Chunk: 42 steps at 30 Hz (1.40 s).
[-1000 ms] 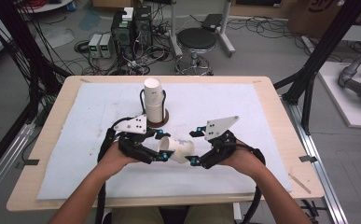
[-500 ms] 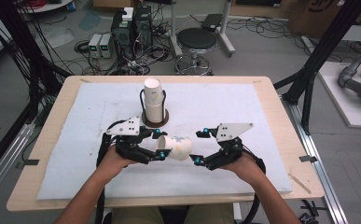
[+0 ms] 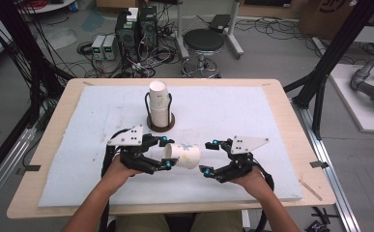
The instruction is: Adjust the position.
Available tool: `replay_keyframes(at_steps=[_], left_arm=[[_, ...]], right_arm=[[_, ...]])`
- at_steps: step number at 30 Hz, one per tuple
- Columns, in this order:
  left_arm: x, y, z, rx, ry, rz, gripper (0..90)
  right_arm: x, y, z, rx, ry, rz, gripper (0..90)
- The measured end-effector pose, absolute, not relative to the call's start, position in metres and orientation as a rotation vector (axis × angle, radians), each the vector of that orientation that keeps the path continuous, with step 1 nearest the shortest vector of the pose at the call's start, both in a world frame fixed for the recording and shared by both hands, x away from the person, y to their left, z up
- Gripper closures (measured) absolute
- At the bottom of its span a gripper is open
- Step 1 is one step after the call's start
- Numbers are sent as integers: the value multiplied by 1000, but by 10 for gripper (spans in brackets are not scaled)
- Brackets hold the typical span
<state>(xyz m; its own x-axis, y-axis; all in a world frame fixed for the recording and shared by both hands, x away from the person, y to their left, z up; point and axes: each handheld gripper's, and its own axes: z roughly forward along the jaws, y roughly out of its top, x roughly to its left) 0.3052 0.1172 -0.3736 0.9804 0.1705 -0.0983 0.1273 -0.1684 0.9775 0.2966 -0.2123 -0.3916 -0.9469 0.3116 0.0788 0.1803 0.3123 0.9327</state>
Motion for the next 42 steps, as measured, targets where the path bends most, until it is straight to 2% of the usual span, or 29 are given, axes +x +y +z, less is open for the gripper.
replay_keyframes(at_steps=[13,26,39,40,42], left_arm=[[300,111,-371,1730,134,2,372],[299,108,-370,1664,82,-53,373],[300,110,-375,1638,141,-82,365],[300,110,-375,1648,171,-77,326],[300,107,-374,1690,263,-73,118]], right_arm=[[297,-206,-396,369,2516,1789,206],[298,-199,-397,234,2532,1931,276],[301,-202,-397,291,2568,1990,365],[302,-202,-396,283,2567,1985,369],[302,-204,-395,276,2569,1990,372]])
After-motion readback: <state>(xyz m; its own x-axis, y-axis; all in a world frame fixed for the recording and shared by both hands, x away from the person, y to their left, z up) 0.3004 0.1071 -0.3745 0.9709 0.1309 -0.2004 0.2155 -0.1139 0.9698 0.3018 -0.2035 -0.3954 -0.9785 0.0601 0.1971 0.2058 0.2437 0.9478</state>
